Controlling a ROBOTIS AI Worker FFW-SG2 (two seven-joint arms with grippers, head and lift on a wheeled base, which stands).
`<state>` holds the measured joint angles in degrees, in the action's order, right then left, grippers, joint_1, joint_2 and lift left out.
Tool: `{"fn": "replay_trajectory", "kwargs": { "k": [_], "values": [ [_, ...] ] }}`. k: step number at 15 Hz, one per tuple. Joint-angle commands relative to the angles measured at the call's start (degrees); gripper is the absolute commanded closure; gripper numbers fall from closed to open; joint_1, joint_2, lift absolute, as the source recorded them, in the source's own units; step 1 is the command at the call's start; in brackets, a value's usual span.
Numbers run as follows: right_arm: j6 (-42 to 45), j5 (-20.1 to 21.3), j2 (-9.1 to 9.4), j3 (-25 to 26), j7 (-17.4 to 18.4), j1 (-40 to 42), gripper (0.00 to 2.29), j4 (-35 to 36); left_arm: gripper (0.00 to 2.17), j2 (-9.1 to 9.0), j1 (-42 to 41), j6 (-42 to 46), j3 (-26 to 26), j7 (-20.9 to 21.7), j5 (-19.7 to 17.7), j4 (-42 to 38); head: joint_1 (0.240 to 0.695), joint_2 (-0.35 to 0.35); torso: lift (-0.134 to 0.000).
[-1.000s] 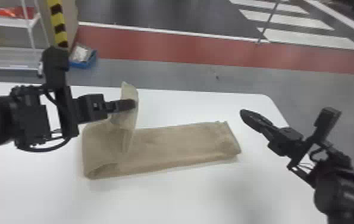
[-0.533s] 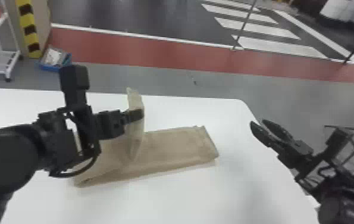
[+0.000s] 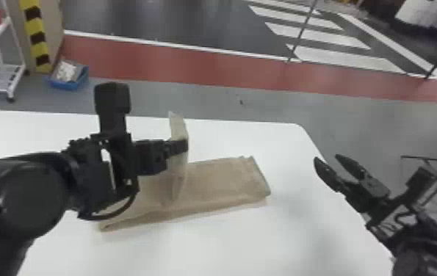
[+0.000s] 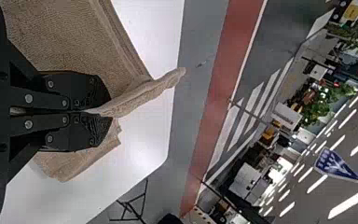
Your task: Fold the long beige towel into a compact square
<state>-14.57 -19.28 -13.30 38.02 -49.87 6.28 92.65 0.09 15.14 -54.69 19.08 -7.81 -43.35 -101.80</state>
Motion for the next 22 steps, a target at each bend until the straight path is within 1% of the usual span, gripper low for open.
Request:
{"fn": "replay_trajectory", "kwargs": {
  "k": [1, 2, 4, 5, 6, 7, 8, 9, 10, 13, 16, 17, 18, 19, 20, 21, 22],
  "values": [
    [1.3, -1.0, -0.15, 1.0, -0.4, 0.4, 0.07, -1.1, 1.74, -0.24, 0.4, 0.6, 2.3, 0.0, 0.5, 1.8, 0.669, -0.350, -0.124],
    [1.6, -1.1, -0.41, 1.4, -0.7, 0.4, 0.07, -1.6, 1.72, -0.24, 0.3, 2.3, 3.4, -0.2, 1.2, 2.3, 0.671, -0.350, -0.124],
    [2.5, -1.6, -0.85, 1.7, -0.8, 0.6, 0.07, -2.6, 1.57, -0.24, 0.3, 6.6, 6.0, -0.6, 2.9, 3.8, 0.676, -0.350, -0.124],
    [3.2, -2.5, -1.20, 1.7, -0.8, 0.8, 0.07, -3.1, 1.57, -0.24, 0.2, 9.0, 7.0, -0.7, 2.9, 5.4, 0.676, -0.350, -0.124],
    [3.9, -3.0, -1.55, 1.8, -0.8, 1.1, 0.07, -3.4, 1.44, -0.24, 0.2, 11.0, 7.9, -0.8, 3.0, 7.1, 0.676, -0.350, -0.124],
    [4.4, -3.5, -1.82, 1.8, -0.9, 1.1, 0.07, -4.1, 0.98, -0.24, 0.2, 13.4, 9.0, -0.6, 3.0, 9.0, 0.676, -0.350, -0.124],
    [4.9, -4.4, -2.34, 1.8, -1.2, 1.2, 0.07, -5.2, 0.44, -0.24, 0.2, 15.9, 10.5, 0.1, 3.0, 10.9, 0.677, -0.350, -0.124],
    [6.0, -4.7, -2.61, 1.9, -1.3, 1.2, 0.07, -6.3, 0.12, -0.24, 0.3, 16.1, 11.9, 0.5, 2.8, 12.8, 0.679, -0.350, -0.124],
    [7.2, -5.1, -2.70, 1.9, -1.3, 1.2, 0.07, -7.4, 0.02, -0.24, 0.3, 16.4, 13.3, 0.6, 2.7, 14.2, 0.687, -0.350, -0.124],
    [8.1, -5.9, -2.52, 1.8, -1.3, 1.6, 0.07, -8.1, 0.02, -0.24, 0.9, 22.4, 16.6, 1.0, 2.7, 17.4, 0.695, -0.350, -0.124],
    [7.9, -5.9, -1.90, 1.1, -1.0, 2.2, 0.07, -6.8, 0.02, -0.24, 1.3, 23.6, 16.5, 1.7, 3.0, 17.7, 0.695, -0.350, -0.124],
    [7.8, -5.9, -1.38, 0.5, -0.5, 2.2, 0.08, -6.4, 0.02, -0.24, 1.2, 23.6, 16.0, 1.7, 3.1, 16.6, 0.695, -0.350, -0.124],
    [6.9, -5.4, -0.85, -0.7, 0.3, 2.2, 0.15, -5.1, 0.02, -0.24, 0.8, 23.4, 15.6, 1.6, 4.8, 14.2, 0.695, -0.350, -0.124],
    [4.9, -4.4, -0.06, -1.7, 1.4, 2.2, 0.23, -3.4, 0.02, -0.24, -0.1, 23.6, 14.9, 1.4, 6.2, 11.0, 0.695, -0.350, -0.124],
    [1.4, -3.0, 1.08, -3.4, 3.5, 2.2, 0.30, -0.3, 0.02, 0.26, -0.7, 23.4, 13.8, 1.6, 6.6, 7.9, 0.695, -0.350, -0.124],
    [-3.3, -1.0, 2.14, -5.8, 5.7, 2.2, 0.34, 2.9, 0.02, 4.13, -1.9, 23.3, 11.8, 1.9, 6.7, 4.9, 0.690, -0.350, -0.124],
    [-8.8, 2.1, 3.81, -8.0, 7.9, 1.8, 0.34, 6.0, 0.02, 7.91, -3.3, 23.3, 9.3, 2.6, 6.9, 2.3, 0.685, -0.350, -0.124]
  ]
}}
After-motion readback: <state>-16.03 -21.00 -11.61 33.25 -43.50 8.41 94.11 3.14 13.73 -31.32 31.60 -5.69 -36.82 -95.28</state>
